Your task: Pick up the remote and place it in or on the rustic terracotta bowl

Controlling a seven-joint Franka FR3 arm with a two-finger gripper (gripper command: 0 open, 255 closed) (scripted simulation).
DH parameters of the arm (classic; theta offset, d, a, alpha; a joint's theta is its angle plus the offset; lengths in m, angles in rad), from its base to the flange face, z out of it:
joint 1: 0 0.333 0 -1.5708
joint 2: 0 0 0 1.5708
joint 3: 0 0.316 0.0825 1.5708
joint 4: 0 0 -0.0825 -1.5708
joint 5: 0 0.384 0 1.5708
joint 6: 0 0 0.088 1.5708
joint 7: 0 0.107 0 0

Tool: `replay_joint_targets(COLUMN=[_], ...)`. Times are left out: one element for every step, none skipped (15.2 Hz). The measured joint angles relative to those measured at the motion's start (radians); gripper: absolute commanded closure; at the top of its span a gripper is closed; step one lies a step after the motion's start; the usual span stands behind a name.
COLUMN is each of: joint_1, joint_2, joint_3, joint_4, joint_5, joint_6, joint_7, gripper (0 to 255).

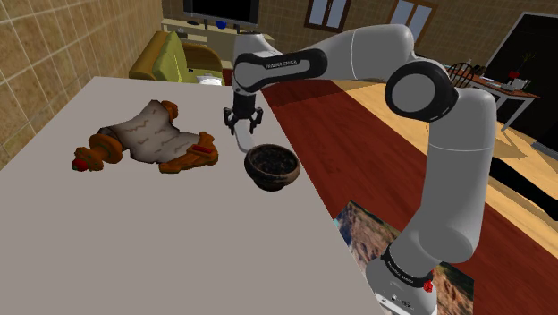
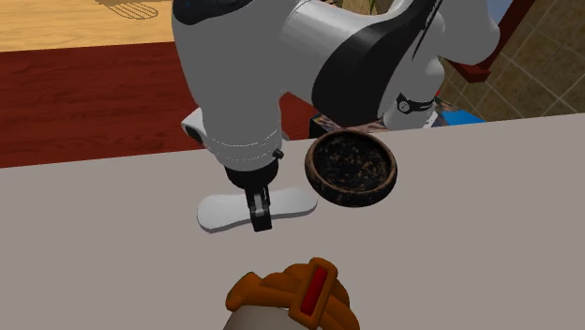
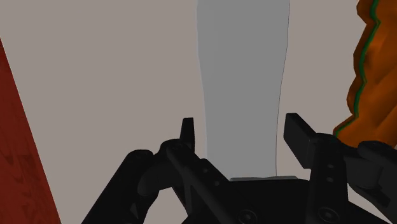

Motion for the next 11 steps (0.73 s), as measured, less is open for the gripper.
replay_joint_targets(joint_1=[0.0, 0.001, 0.002, 0.001, -0.001, 0.0, 0.001, 0.001, 0.002, 0.002, 0.002], joint_2=[-0.003, -0.005, -0.01, -0.008, -0.018, -0.021, -0.023, -0.02, -0.02, -0.023, -0.022], joint_3=[0.0, 0.001, 0.001, 0.001, 0.001, 0.002, 0.002, 0.002, 0.002, 0.002, 0.003], joint_4=[0.01, 0.022, 0.027, 0.044, 0.041, 0.051, 0.061, 0.077, 0.091, 0.103, 0.119], joint_5=[0.001, 0.001, 0.002, 0.002, 0.003, 0.004, 0.004, 0.004, 0.004, 0.004, 0.005], joint_6=[-0.013, -0.027, -0.038, -0.052, -0.059, -0.072, -0.084, -0.097, -0.112, -0.126, -0.141], joint_7=[0.0, 0.0, 0.0, -0.002, -0.004, -0.003, -0.003, -0.004, -0.004, -0.005, -0.005], gripper=[255, 255, 255, 255, 255, 255, 255, 255, 255, 255, 255])
